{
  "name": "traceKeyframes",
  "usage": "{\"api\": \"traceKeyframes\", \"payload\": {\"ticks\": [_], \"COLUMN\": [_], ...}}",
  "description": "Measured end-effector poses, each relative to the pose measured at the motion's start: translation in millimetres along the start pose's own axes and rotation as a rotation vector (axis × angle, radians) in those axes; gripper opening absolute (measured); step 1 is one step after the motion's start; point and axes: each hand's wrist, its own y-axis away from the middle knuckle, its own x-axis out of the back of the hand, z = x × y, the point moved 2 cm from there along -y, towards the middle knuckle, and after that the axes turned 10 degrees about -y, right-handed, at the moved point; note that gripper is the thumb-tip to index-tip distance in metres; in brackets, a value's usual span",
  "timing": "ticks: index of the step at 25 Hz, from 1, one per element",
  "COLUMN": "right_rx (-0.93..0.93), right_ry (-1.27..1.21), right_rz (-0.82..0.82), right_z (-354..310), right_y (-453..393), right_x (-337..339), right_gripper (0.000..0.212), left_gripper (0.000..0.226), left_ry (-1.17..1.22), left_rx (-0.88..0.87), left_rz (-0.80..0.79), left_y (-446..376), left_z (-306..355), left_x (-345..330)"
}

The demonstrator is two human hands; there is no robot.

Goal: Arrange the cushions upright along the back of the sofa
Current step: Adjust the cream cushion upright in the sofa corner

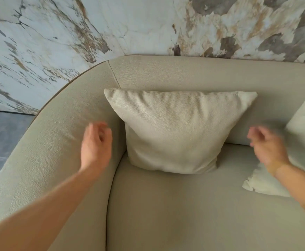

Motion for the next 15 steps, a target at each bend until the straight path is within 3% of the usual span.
{"api": "traceKeyframes", "payload": {"ticks": [2, 5, 8, 11, 15], "right_rx": [-0.150, -0.259, -0.187, -0.170, -0.128], "right_ry": [0.128, 0.314, 0.344, 0.271, 0.304], "right_rz": [-0.172, -0.391, -0.424, -0.345, -0.208], "right_z": [53.6, 106.6, 132.5, 139.9, 143.6], "right_y": [20.3, 44.1, 35.5, 13.0, 3.1], "right_x": [-25.6, -69.7, -108.4, -129.6, -135.1], "right_gripper": [0.035, 0.069, 0.090, 0.080, 0.057], "left_gripper": [0.015, 0.027, 0.052, 0.056, 0.036], "left_ry": [-0.077, -0.271, -0.309, -0.232, -0.253], "left_rx": [0.129, 0.168, 0.056, 0.039, 0.078], "left_rz": [-0.276, -0.569, -0.607, -0.572, -0.595], "left_y": [36.4, 54.9, 40.0, 17.4, 15.2], "left_z": [-39.8, -98.3, -119.6, -130.0, -133.9], "left_x": [-42.0, -103.4, -146.9, -175.9, -198.1]}}
